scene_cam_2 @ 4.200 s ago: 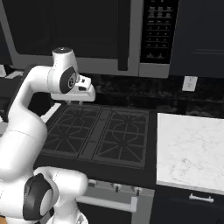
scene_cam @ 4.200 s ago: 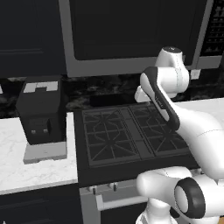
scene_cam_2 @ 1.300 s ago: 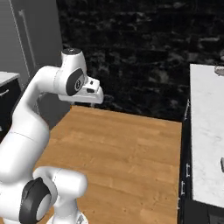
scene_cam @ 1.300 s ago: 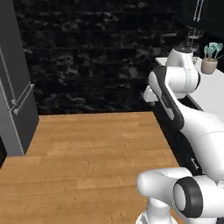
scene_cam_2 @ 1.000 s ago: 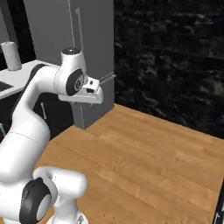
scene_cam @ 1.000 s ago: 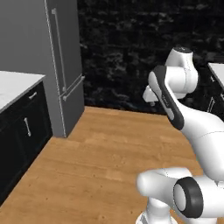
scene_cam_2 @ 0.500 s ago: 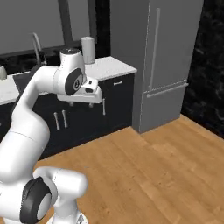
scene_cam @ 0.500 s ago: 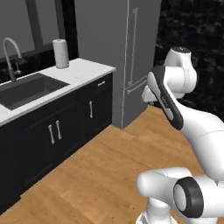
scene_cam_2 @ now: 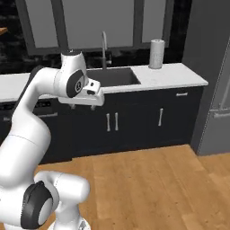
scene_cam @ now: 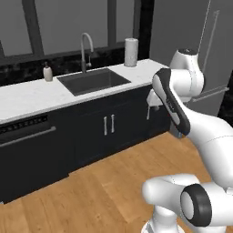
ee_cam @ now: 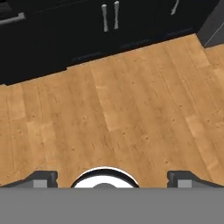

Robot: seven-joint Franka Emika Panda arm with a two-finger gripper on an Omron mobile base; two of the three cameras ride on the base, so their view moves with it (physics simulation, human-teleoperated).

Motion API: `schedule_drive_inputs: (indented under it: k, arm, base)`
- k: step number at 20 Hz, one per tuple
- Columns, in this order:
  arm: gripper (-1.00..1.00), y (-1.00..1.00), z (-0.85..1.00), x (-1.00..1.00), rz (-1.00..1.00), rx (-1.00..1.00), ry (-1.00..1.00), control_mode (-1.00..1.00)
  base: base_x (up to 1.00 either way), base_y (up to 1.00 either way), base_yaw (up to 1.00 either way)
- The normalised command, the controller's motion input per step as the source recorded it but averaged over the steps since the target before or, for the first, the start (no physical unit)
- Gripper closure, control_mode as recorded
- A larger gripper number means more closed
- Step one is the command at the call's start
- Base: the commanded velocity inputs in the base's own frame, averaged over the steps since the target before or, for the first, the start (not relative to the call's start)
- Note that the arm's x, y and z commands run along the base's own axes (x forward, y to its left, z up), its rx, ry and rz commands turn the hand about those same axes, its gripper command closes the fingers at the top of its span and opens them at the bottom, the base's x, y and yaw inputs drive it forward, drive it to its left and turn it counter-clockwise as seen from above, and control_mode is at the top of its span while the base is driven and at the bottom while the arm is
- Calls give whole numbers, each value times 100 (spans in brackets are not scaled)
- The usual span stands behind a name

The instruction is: Navigate to the shelves.

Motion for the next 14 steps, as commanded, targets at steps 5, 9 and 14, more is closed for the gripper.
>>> schedule_drive_inputs:
  k: [5, 9, 14]
  arm:
    - [-100, 0, 0, 0, 0, 0, 0, 100]
    - [-100, 0, 0, 0, 0, 0, 0, 100]
    - [-100, 0, 0, 0, 0, 0, 0, 100]
  base:
    - [14, 0, 61]
    - [34, 0, 57]
    - [81, 31, 32]
